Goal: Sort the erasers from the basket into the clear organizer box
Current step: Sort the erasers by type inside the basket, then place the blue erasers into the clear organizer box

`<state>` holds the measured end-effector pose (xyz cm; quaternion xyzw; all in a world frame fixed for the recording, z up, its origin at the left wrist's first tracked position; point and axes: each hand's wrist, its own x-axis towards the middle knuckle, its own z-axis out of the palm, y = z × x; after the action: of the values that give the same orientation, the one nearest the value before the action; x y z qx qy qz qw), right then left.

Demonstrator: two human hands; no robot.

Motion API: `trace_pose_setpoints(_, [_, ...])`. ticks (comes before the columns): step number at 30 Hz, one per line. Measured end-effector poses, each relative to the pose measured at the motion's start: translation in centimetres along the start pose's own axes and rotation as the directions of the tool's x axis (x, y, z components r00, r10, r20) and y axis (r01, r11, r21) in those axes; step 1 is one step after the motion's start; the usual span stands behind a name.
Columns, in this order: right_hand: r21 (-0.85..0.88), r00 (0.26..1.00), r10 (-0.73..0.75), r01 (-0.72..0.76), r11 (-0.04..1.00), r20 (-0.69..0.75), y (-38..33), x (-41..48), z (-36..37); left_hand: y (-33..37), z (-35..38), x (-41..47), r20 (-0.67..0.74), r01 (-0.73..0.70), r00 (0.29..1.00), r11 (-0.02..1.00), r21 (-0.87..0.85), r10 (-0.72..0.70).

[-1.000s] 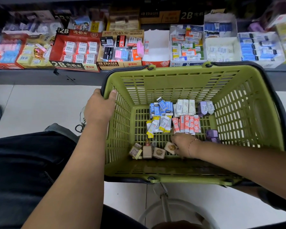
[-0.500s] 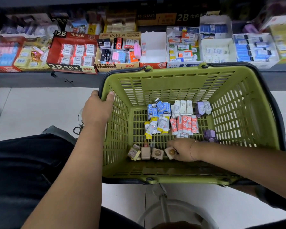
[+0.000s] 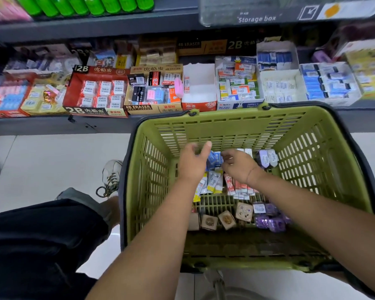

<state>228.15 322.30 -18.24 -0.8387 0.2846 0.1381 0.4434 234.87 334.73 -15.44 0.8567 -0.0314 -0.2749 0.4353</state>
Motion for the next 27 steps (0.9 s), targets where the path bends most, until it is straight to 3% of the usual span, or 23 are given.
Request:
trace_pose_setpoints(3, [0.106, 1.0, 0.027, -0.028, 0.994, 0.009, -0.3, 0.5, 0.7, -1.4, 2.1, 2.8, 0.122, 0.346, 0.936, 0.93, -0.126, -0.331])
trace_pose_setpoints(6, [0.18, 0.998, 0.061, -0.061, 0.982, 0.007, 0.4, 0.9, 1.7, -2.4, 3.7, 4.5, 0.125, 0.474, 0.878, 0.876, -0.09, -0.462])
trace_pose_setpoints(15, [0.378, 0.989, 0.127, -0.147, 0.914, 0.078, 1.2, 1.5, 2.9, -4.6, 4.0, 6.3, 0.147, 0.449, 0.884, 0.893, -0.006, -0.443])
trace_pose_setpoints(27, [0.557, 0.972, 0.094, -0.2, 0.806, 0.214, -0.2, 1.7, 3.4, -5.2, 2.4, 6.6, 0.172, 0.385, 0.916, 0.914, -0.125, -0.362])
